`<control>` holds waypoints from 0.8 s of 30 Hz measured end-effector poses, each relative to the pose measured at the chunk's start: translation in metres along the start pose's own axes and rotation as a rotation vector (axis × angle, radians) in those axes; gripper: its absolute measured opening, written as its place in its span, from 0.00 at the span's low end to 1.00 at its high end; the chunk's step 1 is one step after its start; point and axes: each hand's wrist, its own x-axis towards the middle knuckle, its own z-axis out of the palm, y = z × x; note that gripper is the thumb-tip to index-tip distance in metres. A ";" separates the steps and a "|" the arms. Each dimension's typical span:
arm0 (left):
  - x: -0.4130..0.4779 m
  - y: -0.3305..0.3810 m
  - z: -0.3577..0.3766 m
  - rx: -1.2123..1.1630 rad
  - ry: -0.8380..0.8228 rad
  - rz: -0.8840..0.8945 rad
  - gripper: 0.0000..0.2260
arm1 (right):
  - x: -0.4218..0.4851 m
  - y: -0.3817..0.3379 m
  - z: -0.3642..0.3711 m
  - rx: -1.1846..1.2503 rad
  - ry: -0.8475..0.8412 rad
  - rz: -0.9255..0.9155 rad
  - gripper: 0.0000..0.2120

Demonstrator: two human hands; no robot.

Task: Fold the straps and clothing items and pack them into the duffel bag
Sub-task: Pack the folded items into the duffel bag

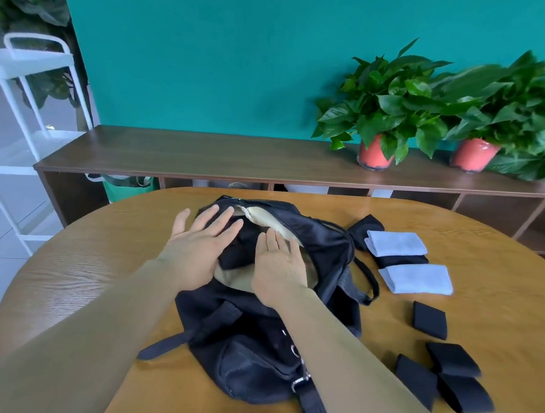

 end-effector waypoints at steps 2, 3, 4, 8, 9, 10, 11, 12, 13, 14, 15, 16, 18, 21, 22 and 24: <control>-0.004 0.011 -0.003 0.006 0.002 0.004 0.34 | -0.019 0.017 -0.006 -0.031 0.042 0.004 0.34; -0.006 0.017 -0.004 0.009 -0.001 0.007 0.34 | -0.028 0.027 -0.009 -0.045 0.061 0.010 0.34; -0.008 0.024 -0.005 0.009 -0.005 0.010 0.34 | -0.037 0.038 -0.011 -0.056 0.080 0.018 0.33; -0.011 0.056 -0.009 0.016 -0.015 0.038 0.36 | -0.074 0.087 -0.014 -0.088 0.133 0.090 0.31; -0.011 0.064 -0.009 0.018 -0.009 0.051 0.35 | -0.083 0.100 -0.014 -0.094 0.134 0.121 0.30; -0.010 0.073 -0.010 0.016 0.000 0.061 0.34 | -0.092 0.113 -0.012 -0.104 0.129 0.152 0.31; -0.008 0.080 -0.010 0.011 0.006 0.070 0.34 | -0.100 0.127 -0.008 -0.118 0.120 0.184 0.31; -0.006 0.088 -0.011 0.007 0.009 0.078 0.34 | -0.108 0.140 -0.003 -0.135 0.101 0.217 0.31; -0.003 0.095 -0.011 0.009 0.010 0.090 0.35 | -0.115 0.154 0.003 -0.156 0.075 0.252 0.31; -0.001 0.101 -0.012 0.013 0.013 0.103 0.35 | -0.121 0.167 0.011 -0.179 0.042 0.289 0.31; 0.002 0.107 -0.013 0.017 0.015 0.113 0.36 | -0.127 0.178 0.018 -0.200 0.003 0.327 0.32; 0.004 0.113 -0.014 0.020 0.015 0.120 0.36 | -0.131 0.188 0.025 -0.213 -0.044 0.363 0.33; 0.008 0.121 -0.016 0.028 0.013 0.128 0.37 | -0.138 0.201 0.037 -0.220 -0.143 0.418 0.33; 0.013 0.127 -0.018 0.054 0.015 0.130 0.37 | -0.138 0.211 0.045 -0.228 -0.223 0.443 0.29; 0.014 0.126 -0.018 0.064 0.015 0.129 0.37 | -0.136 0.212 0.047 -0.227 -0.226 0.440 0.26; 0.017 0.124 -0.017 0.082 0.012 0.122 0.38 | -0.131 0.212 0.049 -0.224 -0.210 0.427 0.22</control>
